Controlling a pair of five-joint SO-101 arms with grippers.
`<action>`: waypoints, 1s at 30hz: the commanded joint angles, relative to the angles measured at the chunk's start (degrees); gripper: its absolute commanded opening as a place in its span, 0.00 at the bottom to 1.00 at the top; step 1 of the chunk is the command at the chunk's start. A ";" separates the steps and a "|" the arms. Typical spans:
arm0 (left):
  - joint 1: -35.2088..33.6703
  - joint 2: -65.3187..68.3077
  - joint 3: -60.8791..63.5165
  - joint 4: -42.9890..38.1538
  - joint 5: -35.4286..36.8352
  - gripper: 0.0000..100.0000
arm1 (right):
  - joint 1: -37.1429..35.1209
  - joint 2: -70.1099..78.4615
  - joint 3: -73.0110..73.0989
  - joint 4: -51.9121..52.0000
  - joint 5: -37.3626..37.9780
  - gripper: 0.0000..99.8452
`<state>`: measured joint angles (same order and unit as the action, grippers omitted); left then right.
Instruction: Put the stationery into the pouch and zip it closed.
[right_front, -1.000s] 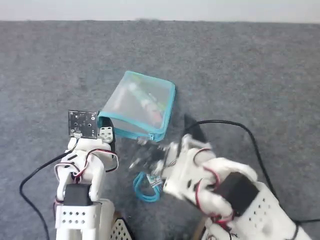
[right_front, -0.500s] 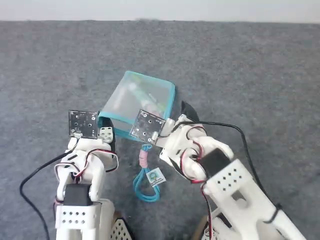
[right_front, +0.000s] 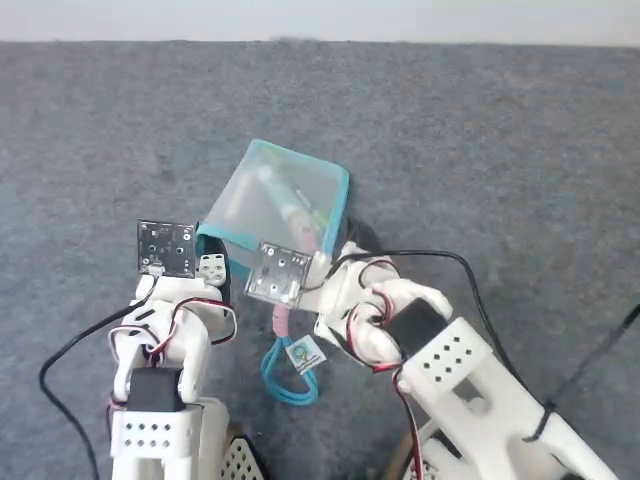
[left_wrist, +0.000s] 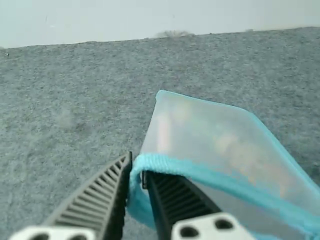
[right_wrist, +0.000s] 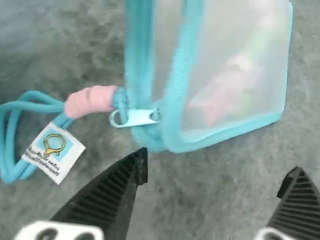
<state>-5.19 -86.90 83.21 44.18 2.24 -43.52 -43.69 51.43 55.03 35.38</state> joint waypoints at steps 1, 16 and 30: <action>0.00 -0.53 -2.24 0.18 -0.35 0.01 | -1.54 -4.00 -0.18 2.77 1.14 0.40; 0.00 -0.53 -2.24 0.18 -0.35 0.01 | -2.24 -5.67 2.64 -2.68 2.64 0.40; 0.00 -0.53 -2.15 0.18 -0.35 0.01 | -0.84 8.48 -9.14 -3.38 4.04 0.34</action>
<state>-5.19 -86.90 83.21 44.18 2.24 -44.92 -36.48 47.65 53.01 39.16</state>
